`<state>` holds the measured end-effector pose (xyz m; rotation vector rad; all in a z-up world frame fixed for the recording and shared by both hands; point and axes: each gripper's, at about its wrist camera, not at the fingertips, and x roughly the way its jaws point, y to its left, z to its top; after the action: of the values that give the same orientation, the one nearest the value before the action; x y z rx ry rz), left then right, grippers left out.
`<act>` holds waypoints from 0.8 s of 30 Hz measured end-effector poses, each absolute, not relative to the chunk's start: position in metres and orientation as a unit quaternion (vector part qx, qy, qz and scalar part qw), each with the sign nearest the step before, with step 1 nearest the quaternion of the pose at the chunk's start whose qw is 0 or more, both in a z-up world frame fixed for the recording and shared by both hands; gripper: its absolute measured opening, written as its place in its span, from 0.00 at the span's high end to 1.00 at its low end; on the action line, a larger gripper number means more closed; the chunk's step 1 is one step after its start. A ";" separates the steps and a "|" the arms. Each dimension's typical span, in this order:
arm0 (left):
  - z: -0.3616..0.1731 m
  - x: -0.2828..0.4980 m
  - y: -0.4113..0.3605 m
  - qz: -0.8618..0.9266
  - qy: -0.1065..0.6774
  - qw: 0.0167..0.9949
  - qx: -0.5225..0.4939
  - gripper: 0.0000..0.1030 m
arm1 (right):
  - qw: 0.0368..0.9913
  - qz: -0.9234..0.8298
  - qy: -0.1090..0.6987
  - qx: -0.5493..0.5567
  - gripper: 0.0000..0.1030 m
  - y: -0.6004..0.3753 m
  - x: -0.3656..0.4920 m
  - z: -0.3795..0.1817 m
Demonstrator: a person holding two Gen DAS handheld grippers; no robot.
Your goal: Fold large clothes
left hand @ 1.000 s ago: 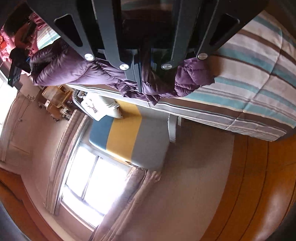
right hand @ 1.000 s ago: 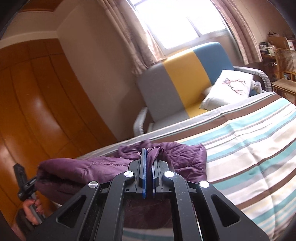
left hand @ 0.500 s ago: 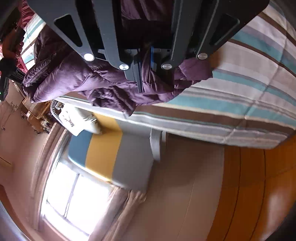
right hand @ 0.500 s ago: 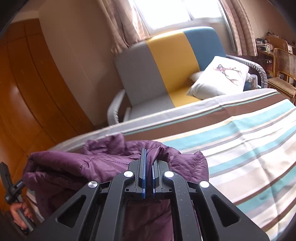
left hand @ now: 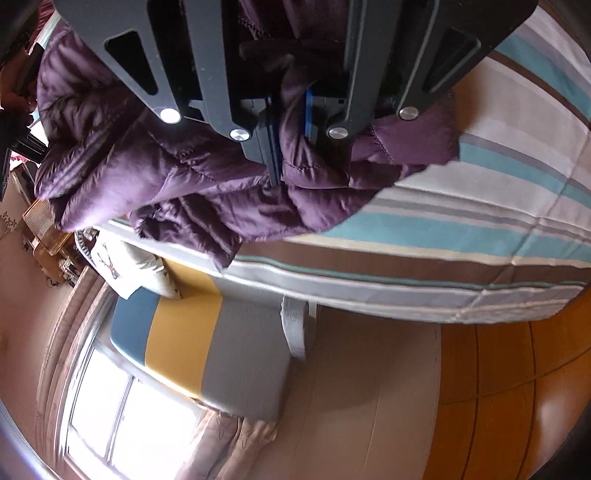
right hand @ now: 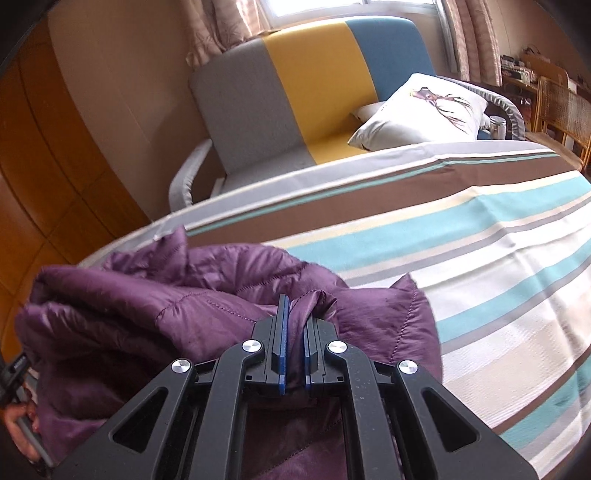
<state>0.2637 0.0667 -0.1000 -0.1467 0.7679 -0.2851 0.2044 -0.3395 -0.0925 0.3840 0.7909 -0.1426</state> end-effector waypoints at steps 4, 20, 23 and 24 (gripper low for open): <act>-0.110 0.267 0.067 -0.147 0.383 0.909 -0.080 0.84 | 0.904 -0.074 0.384 0.173 0.95 -0.335 0.208 -0.103; -0.049 0.258 0.100 -0.109 0.319 0.932 -0.135 0.19 | 0.903 -0.040 0.332 0.270 0.42 -0.364 0.193 -0.055; -0.042 0.255 0.109 -0.080 0.314 0.936 -0.139 0.19 | 0.907 -0.049 0.320 0.270 0.41 -0.370 0.187 -0.048; -0.041 0.254 0.110 -0.082 0.314 0.935 -0.142 0.19 | 0.907 -0.047 0.321 0.269 0.41 -0.369 0.185 -0.045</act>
<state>0.2541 0.1098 -0.0408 -0.2897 0.6427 -0.1672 0.1849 -0.3690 -0.0454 0.5557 0.6618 -0.0974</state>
